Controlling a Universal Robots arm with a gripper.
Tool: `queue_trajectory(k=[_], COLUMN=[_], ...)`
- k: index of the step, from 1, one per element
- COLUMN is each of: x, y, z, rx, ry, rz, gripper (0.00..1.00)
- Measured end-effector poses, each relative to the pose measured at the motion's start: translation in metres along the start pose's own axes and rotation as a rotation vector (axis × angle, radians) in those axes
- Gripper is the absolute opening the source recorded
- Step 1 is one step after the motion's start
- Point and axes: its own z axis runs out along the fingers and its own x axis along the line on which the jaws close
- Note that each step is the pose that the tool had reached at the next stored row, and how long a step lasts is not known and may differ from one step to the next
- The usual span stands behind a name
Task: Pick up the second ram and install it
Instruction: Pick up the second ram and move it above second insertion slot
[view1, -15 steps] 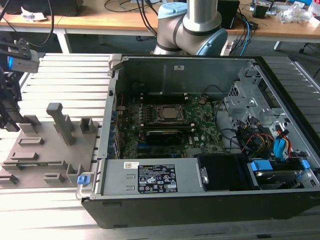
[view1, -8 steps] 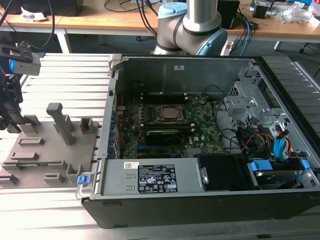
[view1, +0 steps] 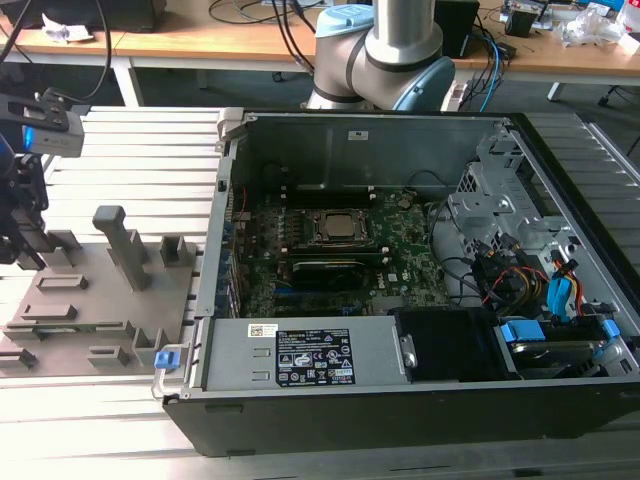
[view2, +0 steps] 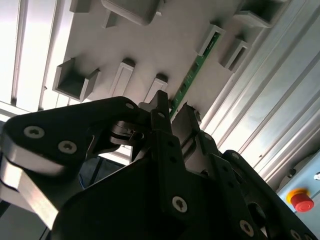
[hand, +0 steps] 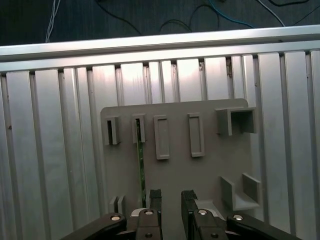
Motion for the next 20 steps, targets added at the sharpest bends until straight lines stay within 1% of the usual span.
queue_trajectory(k=[5, 11, 20], x=[0.0001, 0.0002, 0.0013], y=[0.0, 0.0, 0.0], z=[0.0045, 0.0078, 0.0166], rx=[0.0, 0.0, 0.0], ry=[-0.0001, 0.0, 0.0001], rz=[0.0, 0.0, 0.0], gripper=[0.3, 0.3, 0.3])
